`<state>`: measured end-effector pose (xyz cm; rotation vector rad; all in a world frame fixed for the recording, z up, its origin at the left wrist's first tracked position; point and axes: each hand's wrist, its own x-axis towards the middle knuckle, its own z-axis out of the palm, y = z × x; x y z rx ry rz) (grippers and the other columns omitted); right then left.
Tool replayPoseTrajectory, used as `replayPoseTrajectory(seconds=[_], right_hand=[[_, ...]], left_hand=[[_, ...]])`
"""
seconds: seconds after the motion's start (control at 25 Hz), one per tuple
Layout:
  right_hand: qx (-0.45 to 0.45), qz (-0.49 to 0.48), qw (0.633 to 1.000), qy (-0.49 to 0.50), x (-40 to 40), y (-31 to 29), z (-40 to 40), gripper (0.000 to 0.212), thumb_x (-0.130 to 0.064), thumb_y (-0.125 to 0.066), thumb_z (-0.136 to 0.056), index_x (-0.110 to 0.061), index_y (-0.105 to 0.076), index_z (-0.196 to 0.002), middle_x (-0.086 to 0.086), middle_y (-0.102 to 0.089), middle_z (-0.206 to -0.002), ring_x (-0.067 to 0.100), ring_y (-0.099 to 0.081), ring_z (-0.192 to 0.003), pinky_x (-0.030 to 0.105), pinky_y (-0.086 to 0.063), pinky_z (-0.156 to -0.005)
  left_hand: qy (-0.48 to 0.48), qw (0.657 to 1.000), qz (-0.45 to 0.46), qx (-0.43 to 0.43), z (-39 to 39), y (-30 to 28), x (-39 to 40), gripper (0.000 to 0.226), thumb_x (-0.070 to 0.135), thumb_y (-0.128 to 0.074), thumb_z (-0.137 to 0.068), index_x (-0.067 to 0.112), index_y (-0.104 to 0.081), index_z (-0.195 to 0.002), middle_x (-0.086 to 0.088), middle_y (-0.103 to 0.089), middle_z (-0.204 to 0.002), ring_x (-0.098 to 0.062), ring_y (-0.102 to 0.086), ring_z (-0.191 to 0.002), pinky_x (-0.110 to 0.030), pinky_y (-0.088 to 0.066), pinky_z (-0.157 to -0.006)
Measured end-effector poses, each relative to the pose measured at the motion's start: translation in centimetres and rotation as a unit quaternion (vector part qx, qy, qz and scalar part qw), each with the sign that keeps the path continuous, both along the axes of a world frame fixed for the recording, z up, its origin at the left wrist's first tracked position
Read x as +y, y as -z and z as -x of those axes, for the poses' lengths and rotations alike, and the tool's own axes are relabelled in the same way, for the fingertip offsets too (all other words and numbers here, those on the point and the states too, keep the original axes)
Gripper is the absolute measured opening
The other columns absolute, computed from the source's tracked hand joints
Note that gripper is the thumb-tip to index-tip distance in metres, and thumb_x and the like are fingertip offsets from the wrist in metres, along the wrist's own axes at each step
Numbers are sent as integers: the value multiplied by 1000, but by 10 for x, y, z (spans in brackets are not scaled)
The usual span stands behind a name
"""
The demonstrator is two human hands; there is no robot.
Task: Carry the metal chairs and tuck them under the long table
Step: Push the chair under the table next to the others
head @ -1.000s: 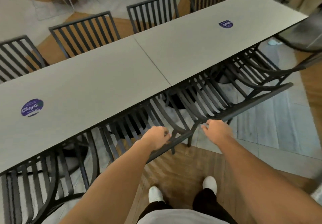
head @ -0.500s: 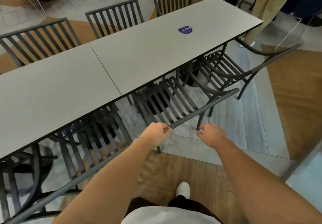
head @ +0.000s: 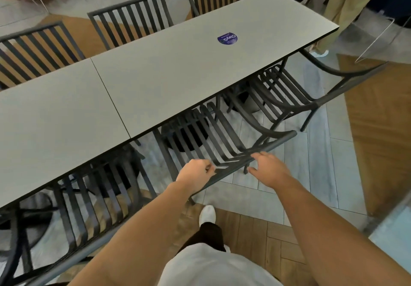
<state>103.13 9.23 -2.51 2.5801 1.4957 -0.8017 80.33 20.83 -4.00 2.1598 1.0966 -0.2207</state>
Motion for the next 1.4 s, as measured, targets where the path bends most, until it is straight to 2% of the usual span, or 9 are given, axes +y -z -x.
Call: replayPoseTrajectory(seconds=[0.2, 0.44, 0.6, 0.72, 0.84, 0.92, 1.04, 1.2, 1.4], right_hand=[[15, 12, 1000, -24, 42, 6, -29, 59, -46, -63, -99, -19, -49, -150, 4, -53, -146, 26, -45, -137, 43, -44, -110], [38, 73, 993, -90, 62, 17, -65, 74, -53, -69, -92, -20, -45, -153, 4, -49, -150, 26, -44, -140, 43, -44, -111], [43, 112, 979, -166, 68, 25, -97, 77, -60, -72, -87, -20, -50, -149, 4, -52, -146, 25, -49, -136, 42, -46, -108], [35, 125, 965, -226, 68, 33, -121, 71, -60, -70, -88, -20, -53, -145, 0, -56, -138, 22, -52, -129, 38, -48, -103], [18, 128, 956, -263, 71, 48, -134, 61, -55, -69, -91, -21, -57, -140, -1, -58, -133, 21, -55, -124, 37, -48, -98], [-9, 132, 949, -285, 73, 60, -136, 52, -52, -68, -92, -22, -60, -134, -1, -60, -130, 22, -57, -121, 37, -49, -96], [-54, 131, 942, -303, 77, 75, -135, 37, -44, -66, -96, -22, -64, -125, 0, -64, -124, 24, -62, -114, 38, -52, -93], [-72, 139, 932, -327, 79, 79, -136, 28, -40, -63, -98, -22, -64, -119, 0, -66, -120, 25, -64, -111, 38, -53, -92], [-75, 138, 923, -352, 82, 81, -137, 37, -49, -62, -98, -22, -62, -125, 0, -64, -124, 25, -64, -114, 38, -53, -93]], left_hand=[[11, 998, 43, 37, -19, 17, 23, 37, 42, -41, -108, 18, -68, -119, 1, -71, -95, -16, -66, -82, -36, -58, -81], [-30, 992, 75, 92, -33, 29, 24, 42, 52, -43, -105, 21, -66, -124, 1, -69, -103, -19, -65, -91, -37, -56, -85], [-125, 984, 91, 86, -46, 32, 1, 67, 74, -50, -93, 24, -63, -134, 2, -70, -120, -17, -65, -107, -35, -54, -94], [-180, 972, 107, 108, -48, 38, -25, 86, 83, -56, -80, 21, -59, -139, 2, -68, -123, -16, -64, -110, -32, -53, -96], [-207, 967, 74, 128, -43, 48, -39, 101, 96, -51, -65, 28, -58, -140, 8, -67, -122, -12, -63, -109, -32, -53, -97], [-194, 965, 38, 173, -45, 54, -42, 85, 88, -57, -75, 36, -55, -142, 9, -66, -125, -15, -63, -111, -33, -53, -95], [-139, 959, -48, 242, -49, 61, -38, 46, 50, -53, -101, 43, -48, -146, 7, -67, -122, -18, -66, -106, -32, -52, -84], [-112, 954, -56, 271, -48, 64, -43, 44, 35, -49, -106, 43, -44, -149, 5, -69, -118, -21, -67, -104, -33, -53, -81], [-111, 953, -51, 278, -50, 64, -51, 46, 32, -46, -107, 39, -42, -152, 6, -67, -124, -21, -66, -108, -35, -56, -87]])
